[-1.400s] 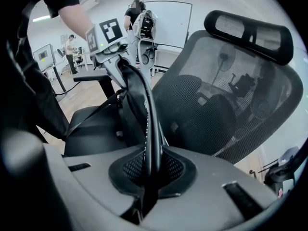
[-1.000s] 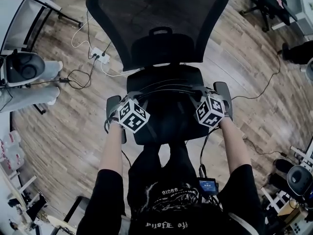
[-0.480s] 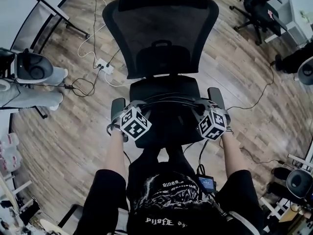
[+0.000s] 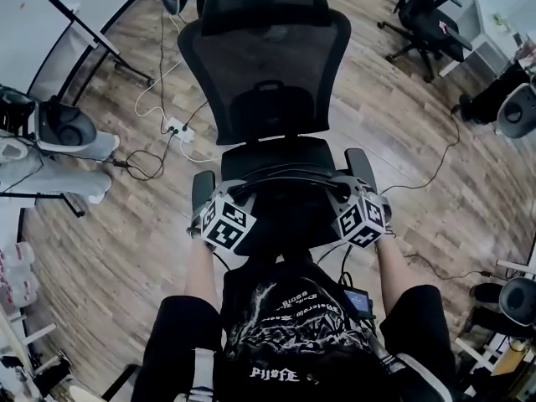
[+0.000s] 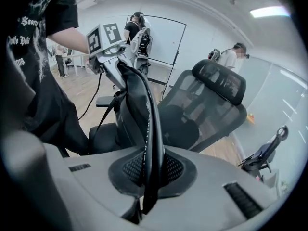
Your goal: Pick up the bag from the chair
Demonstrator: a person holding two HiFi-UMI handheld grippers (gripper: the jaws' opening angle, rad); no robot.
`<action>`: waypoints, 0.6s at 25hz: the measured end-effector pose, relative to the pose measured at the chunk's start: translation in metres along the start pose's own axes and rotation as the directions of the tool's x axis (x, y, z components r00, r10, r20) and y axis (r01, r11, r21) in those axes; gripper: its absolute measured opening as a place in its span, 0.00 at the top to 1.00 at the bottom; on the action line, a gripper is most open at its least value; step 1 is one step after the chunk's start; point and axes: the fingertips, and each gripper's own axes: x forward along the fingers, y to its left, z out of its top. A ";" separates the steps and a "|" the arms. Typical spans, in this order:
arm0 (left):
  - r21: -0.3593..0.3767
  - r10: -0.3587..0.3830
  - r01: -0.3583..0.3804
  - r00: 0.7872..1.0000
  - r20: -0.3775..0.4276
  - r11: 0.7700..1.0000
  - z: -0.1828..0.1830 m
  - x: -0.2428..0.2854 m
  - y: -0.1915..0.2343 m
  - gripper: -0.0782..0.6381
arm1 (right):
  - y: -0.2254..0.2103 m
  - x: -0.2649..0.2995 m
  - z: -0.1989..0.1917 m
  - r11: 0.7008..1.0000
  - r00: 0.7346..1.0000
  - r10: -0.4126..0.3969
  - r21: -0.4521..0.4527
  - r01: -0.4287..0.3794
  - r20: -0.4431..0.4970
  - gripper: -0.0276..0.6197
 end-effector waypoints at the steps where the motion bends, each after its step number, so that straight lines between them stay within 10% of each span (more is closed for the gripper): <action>1: 0.000 0.015 -0.015 1.000 0.010 1.000 0.002 -0.005 -0.002 0.79 | 0.000 -0.005 0.002 1.000 1.000 -0.011 0.003 0.011 0.004 0.93; 15: -0.133 0.123 -0.101 0.977 0.174 0.986 0.035 -0.055 -0.016 0.79 | -0.007 -0.064 0.027 0.996 0.995 -0.085 0.011 0.085 0.057 0.93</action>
